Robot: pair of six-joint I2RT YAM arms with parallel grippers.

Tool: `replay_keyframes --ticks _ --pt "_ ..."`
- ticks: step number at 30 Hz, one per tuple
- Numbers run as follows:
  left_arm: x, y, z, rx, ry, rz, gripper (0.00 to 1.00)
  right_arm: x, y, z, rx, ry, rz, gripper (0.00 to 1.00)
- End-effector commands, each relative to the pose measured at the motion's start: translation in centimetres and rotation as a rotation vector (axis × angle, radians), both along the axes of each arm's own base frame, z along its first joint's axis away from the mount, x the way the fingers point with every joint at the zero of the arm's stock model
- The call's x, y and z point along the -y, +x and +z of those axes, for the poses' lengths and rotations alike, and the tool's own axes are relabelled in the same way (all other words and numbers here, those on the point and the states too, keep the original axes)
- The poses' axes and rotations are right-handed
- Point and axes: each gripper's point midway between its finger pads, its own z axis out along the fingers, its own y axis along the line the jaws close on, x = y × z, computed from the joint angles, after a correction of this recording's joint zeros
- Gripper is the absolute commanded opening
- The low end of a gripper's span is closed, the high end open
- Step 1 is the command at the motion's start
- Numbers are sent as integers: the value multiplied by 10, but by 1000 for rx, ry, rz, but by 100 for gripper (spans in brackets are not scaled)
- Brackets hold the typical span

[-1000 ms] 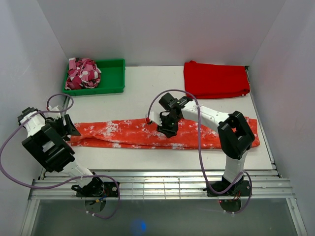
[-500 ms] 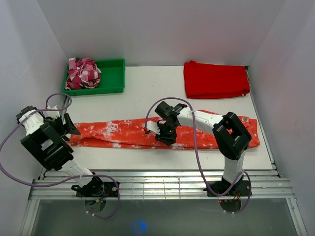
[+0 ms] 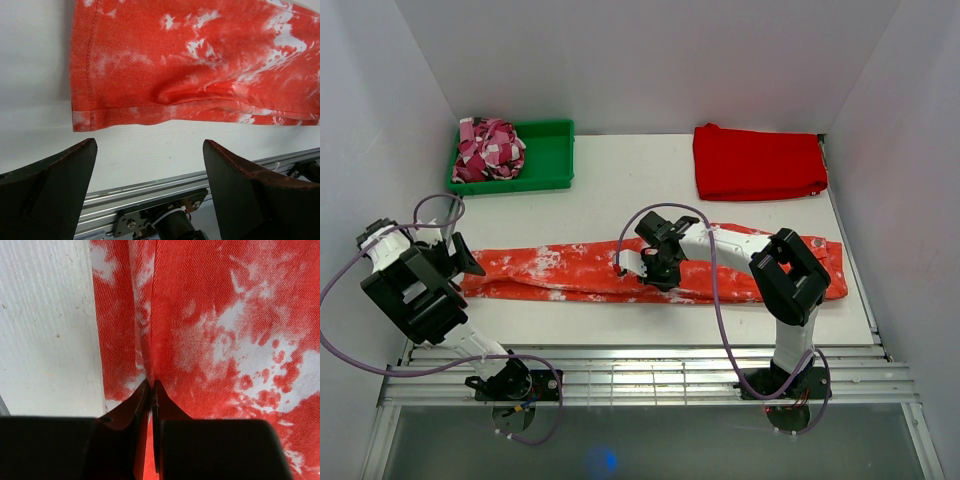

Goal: Fold and stack the trousers
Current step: Fold the trousers

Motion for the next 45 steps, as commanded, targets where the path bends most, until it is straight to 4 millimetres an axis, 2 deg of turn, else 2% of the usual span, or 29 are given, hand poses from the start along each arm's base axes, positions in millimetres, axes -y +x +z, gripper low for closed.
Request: replay_keyframes --ticks 1,7,11,14,23,28,32,36,41,43,45 --pt "-2 2 5 40 34 31 98 -9 12 10 56 22 -12 8" --pt "9 10 2 73 -41 80 98 -10 17 18 84 30 -17 8" --pt "19 11 -15 59 -108 124 98 -8 19 20 92 26 -20 8" --pt "20 11 -28 46 -118 149 98 -9 23 22 104 20 -21 8" --pt "5 21 -45 50 -69 214 98 -7 30 26 120 1 -30 8" --pt "-18 13 -57 -11 46 246 98 9 37 30 142 -20 -48 8" --pt "-25 12 -59 -28 65 255 98 28 38 26 145 -47 -59 8" --pt "-25 13 -59 -39 53 258 98 43 27 9 109 -85 -57 8" --pt "-26 14 -57 -40 45 253 98 36 27 -14 57 -101 -92 8" --pt "-24 18 -49 -21 33 237 98 34 27 -23 32 -113 -107 8" --pt "-20 22 -38 14 14 216 98 27 31 -23 30 -102 -118 8"
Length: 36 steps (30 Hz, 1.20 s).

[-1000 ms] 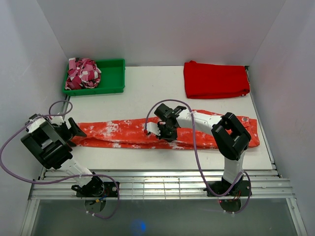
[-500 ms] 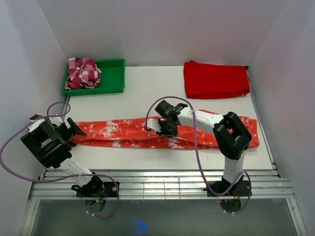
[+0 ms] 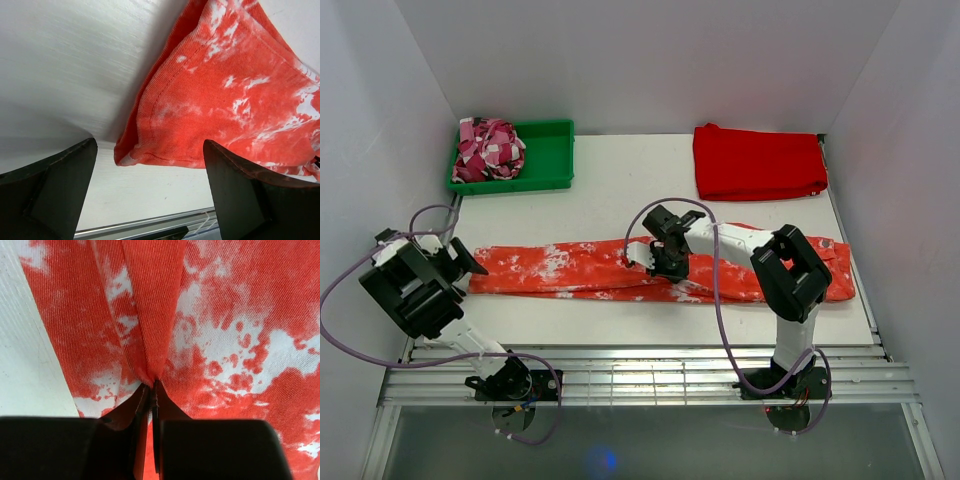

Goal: Fold and stack the trousers
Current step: Fold the trousers

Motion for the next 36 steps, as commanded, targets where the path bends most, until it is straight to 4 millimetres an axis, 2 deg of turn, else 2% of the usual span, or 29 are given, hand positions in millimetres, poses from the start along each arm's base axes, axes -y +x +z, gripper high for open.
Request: replay_keyframes --ticks 1,4,5,8,10,12,14,17,20,24,26,30,33,36 --pt "-15 15 23 88 70 -42 98 -2 2 -20 -43 -26 -34 8" --pt "-22 26 45 152 131 -85 88 -1 3 -23 -43 -35 -29 8" --pt "-23 28 47 149 143 -98 80 2 0 -25 -48 -45 -25 8" --pt "-16 30 41 110 151 -158 63 7 -2 -28 -54 -64 -19 8" --pt "-11 27 34 81 129 -158 59 7 -3 -28 -57 -66 -22 8" --pt "-9 27 28 62 107 -150 59 4 -1 -25 -55 -62 -23 8" --pt "-9 37 32 101 96 -149 60 2 -1 -24 -59 -58 -28 8" --pt "-12 64 47 186 109 -173 61 1 -5 -25 -70 -61 -26 8" --pt "-13 85 47 197 129 -217 61 -2 -9 -28 -79 -65 -22 8" --pt "-20 119 61 240 170 -266 62 -5 -18 -35 -106 -74 -34 8" --pt "-16 129 54 222 169 -296 63 -7 -22 -39 -116 -73 -35 8" --pt "-17 139 44 166 179 -299 68 -9 -25 -43 -133 -64 -60 8" --pt "-18 138 31 108 150 -279 65 -8 -30 -46 -150 -63 -69 8" --pt "-19 137 28 79 140 -271 62 -6 -33 -45 -148 -58 -67 8"
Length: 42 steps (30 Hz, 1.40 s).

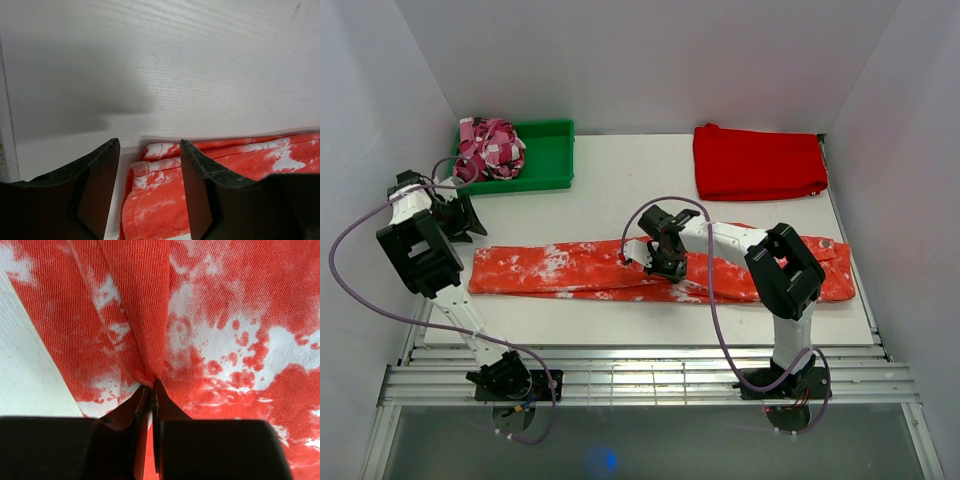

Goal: Fold and stack the trousers
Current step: Fold the trousers

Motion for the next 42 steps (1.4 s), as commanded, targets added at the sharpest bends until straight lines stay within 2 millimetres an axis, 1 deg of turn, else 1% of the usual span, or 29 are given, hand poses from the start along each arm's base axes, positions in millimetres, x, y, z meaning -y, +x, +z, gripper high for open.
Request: replay_keyframes --ticks 1,4,8,10,13,15,21,23,24,25,27,30,32,34,35,38,40,42 --pt "-5 -6 11 -29 10 22 62 -3 -30 -42 -121 1 8 8" --pt "-4 -11 15 -22 16 -7 62 -1 -32 -42 -123 -2 11 8" --pt "12 -25 13 -39 -59 -70 54 1 -34 -43 -126 -6 11 8" --pt "17 -26 14 -31 -89 -80 52 0 -33 -42 -125 -2 11 8" --pt "21 -28 16 -23 -123 -85 51 0 -33 -42 -123 -2 11 8" --pt "22 -30 16 -26 -135 -85 48 0 -32 -41 -123 -4 12 8" --pt "16 -33 11 -46 -114 -83 47 -2 -31 -39 -121 -2 11 8" --pt "12 -35 7 -60 -91 -78 49 -2 -31 -39 -124 0 7 8" --pt "10 -35 5 -66 -83 -73 58 -3 -31 -39 -123 3 7 8" --pt "7 -37 3 -72 -70 -68 62 -4 -31 -38 -127 4 6 8" --pt "6 -37 1 -73 -66 -65 65 -4 -31 -38 -129 2 3 8" --pt "7 -36 -1 -76 -77 -63 64 -5 -31 -38 -130 3 3 8" --pt "8 -35 -1 -72 -84 -66 57 -5 -30 -38 -129 5 0 8" --pt "8 -33 2 -60 -84 -70 46 -7 -29 -36 -125 9 -1 8" --pt "10 -32 5 -51 -91 -75 35 -7 -29 -35 -124 9 -3 8" --pt "11 -27 14 -23 -101 -81 16 -9 -28 -31 -120 13 -4 8" --pt "10 -26 16 -25 -99 -78 15 -9 -28 -29 -119 17 -2 8" --pt "4 -27 13 -44 -70 -74 26 -9 -28 -29 -118 14 -3 8"
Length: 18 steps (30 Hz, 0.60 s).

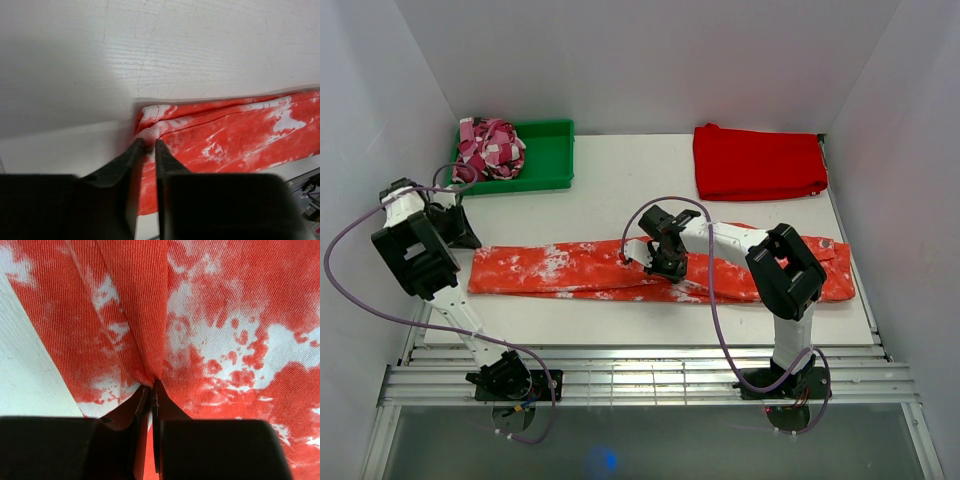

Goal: Fold and stack the trousers
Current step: Fold the trousers

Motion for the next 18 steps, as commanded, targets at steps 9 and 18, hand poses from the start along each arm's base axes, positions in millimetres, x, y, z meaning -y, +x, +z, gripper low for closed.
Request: replay_keyframes --ticks 9,18 --pt "109 82 120 424 -42 -450 58 -8 -24 -29 -69 28 -31 8" --pt "315 63 80 325 -254 -883 59 -17 -6 -15 61 107 -97 8"
